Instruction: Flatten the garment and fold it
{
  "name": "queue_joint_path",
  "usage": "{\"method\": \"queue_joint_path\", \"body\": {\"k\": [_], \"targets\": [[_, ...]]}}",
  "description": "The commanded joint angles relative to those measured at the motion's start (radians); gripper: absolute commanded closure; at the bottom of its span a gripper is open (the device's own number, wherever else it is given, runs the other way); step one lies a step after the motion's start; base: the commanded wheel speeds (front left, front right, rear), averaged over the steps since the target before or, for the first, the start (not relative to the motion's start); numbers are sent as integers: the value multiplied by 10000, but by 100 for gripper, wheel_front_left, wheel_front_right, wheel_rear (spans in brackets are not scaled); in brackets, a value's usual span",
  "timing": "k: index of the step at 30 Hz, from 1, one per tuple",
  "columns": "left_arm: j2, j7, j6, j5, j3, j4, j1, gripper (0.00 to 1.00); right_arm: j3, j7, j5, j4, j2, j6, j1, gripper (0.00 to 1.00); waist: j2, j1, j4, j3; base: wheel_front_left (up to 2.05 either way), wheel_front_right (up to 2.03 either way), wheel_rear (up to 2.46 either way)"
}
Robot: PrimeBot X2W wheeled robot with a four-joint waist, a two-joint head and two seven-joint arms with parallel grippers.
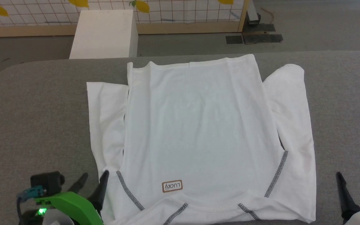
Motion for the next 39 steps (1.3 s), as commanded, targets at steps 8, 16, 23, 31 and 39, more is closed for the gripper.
{"method": "queue_joint_path", "body": {"k": [8,16,23,31,39], "targets": [[-139,-1310,-50,1823,-20,959,-2856,0,800,-2636,-538,148,-181,-13,-1438,0,0,1,-302,1130,0,0,0],[461,-243,-454,2215,85,3309,-5639,0,1864,-3841,-531,973,-363,-13,-2944,0,0,1,-870,2625,0,0,0],[1097,1327,-602,1753,360,4333,-6788,0,2311,-4263,-391,1198,-419,-13,-3591,0,0,1,-1357,3548,0,0,0],[1371,1736,-107,1356,919,4628,-7052,0,2492,-4425,-307,1223,-411,-13,-3949,0,0,1,-1552,4005,0,0,0],[1208,2009,83,909,1180,4487,-7224,0,2624,-4369,-235,1091,-481,-13,-4105,0,0,1,-1531,4155,0,0,0]]}}
